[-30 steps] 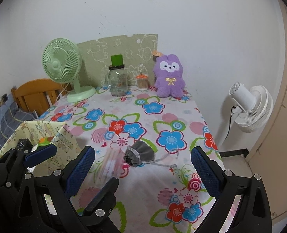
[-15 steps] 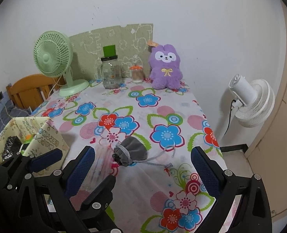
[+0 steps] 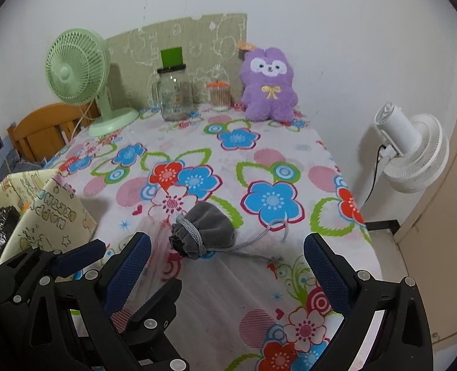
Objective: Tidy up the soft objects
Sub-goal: 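Grasp the clear plastic tube with the left tool while the right tool grasps the grey drawstring pouch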
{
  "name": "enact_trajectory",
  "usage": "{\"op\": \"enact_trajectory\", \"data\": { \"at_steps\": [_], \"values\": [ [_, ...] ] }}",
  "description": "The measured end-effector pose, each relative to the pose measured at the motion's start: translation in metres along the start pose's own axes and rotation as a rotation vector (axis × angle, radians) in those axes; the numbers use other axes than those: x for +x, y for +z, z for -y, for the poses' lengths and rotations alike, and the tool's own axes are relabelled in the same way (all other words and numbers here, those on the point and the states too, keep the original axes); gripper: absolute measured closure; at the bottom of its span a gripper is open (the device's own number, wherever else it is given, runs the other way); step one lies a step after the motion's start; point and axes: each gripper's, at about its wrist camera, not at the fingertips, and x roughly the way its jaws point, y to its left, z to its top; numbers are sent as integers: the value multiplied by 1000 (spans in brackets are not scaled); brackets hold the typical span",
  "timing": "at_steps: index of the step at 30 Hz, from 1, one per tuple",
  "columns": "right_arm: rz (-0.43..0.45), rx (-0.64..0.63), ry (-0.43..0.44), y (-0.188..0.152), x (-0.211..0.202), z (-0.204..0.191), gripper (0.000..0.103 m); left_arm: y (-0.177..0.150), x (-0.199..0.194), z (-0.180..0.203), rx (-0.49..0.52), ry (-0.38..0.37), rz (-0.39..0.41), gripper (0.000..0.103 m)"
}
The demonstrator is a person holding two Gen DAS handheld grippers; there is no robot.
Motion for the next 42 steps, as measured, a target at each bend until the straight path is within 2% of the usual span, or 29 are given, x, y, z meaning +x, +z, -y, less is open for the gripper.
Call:
{"op": "enact_trajectory", "data": {
  "at_steps": [13,23,32,39,42],
  "values": [
    [-65,-21,-3,-2,27,-4,2,-5,28,-13,-22,-7,-93,44],
    [-81,-58,16,0,38,-13,2,-3,31,-21,-49,0,-99,67],
    [-79,-39,24,10,50,-17,2,5,34,-27,-82,35,-84,68],
    [-120,-35,40,10,68,-20,3,7,42,-29,-82,44,-92,68],
    [-136,-19,58,8,72,-18,12,7,44,-28,-77,52,-85,68]
  ]
}}
